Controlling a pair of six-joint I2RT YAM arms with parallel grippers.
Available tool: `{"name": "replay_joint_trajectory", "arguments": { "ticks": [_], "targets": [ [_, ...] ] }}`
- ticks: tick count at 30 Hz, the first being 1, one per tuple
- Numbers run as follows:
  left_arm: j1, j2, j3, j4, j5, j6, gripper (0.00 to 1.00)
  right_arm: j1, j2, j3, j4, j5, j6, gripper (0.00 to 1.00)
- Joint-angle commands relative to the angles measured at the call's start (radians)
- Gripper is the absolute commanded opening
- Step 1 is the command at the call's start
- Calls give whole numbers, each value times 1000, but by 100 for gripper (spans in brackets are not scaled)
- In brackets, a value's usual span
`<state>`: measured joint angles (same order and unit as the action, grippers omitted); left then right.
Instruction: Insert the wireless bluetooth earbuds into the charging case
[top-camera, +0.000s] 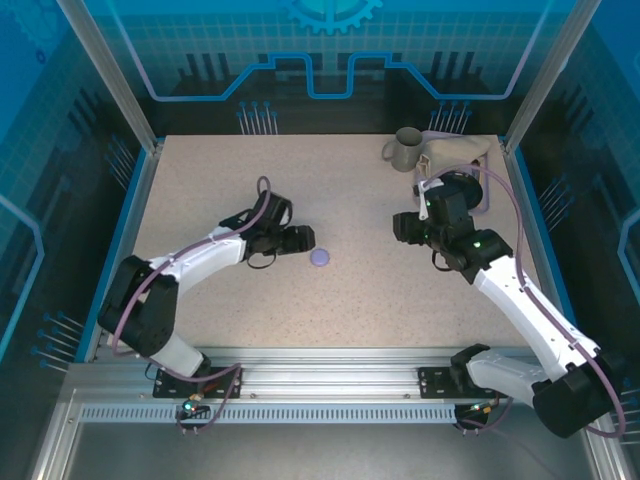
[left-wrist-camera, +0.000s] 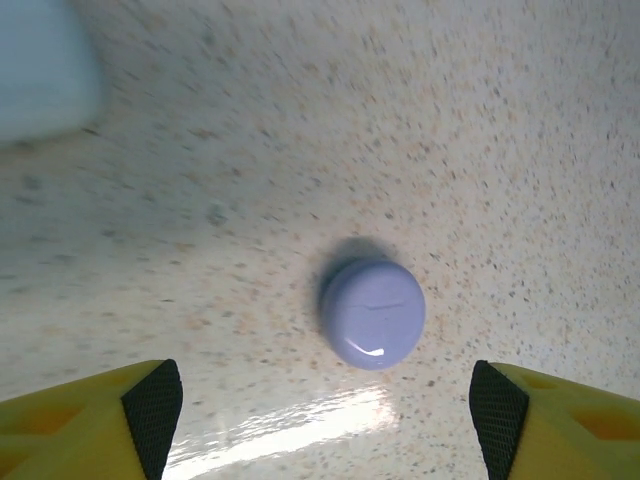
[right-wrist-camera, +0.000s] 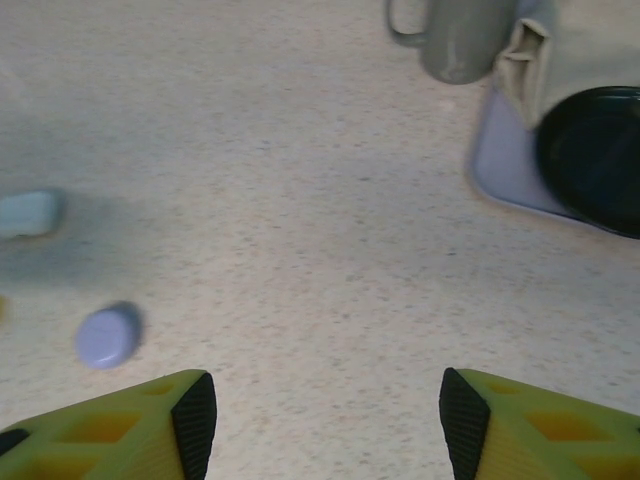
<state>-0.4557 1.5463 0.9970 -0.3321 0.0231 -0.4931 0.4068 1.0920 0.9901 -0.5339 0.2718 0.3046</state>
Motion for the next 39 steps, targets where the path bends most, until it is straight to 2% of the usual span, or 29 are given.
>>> {"name": "replay_joint_trajectory", "arguments": {
  "ticks": [1, 5, 10, 21, 25, 28, 32, 35, 39],
  "targets": [
    [37, -75, 11, -91, -108, 90, 79, -31, -5, -52, 88, 133, -50, 64],
    [84, -129, 5, -109, -189, 158, 81, -75, 11, -147, 217, 171, -84, 65],
    [148, -176, -40, -63, -289, 219, 84, -147, 39, -247, 385, 149, -120, 66],
    [266, -200, -227, 232, -451, 374, 87, -298, 168, -418, 771, -92, -208, 72],
    [286, -183, -308, 399, -427, 469, 89, -319, 233, -454, 904, -149, -234, 73],
    [306, -172, -380, 538, -334, 519, 94, -328, 270, -484, 991, -166, -245, 74],
    [345, -159, -466, 729, -224, 536, 96, -339, 287, -487, 1024, -188, -269, 75],
    [374, -156, -485, 787, -139, 533, 97, -350, 286, -513, 1090, -199, -289, 75],
    [392, -153, -528, 904, -93, 542, 99, -364, 303, -550, 1186, -214, -292, 76]
  ]
}}
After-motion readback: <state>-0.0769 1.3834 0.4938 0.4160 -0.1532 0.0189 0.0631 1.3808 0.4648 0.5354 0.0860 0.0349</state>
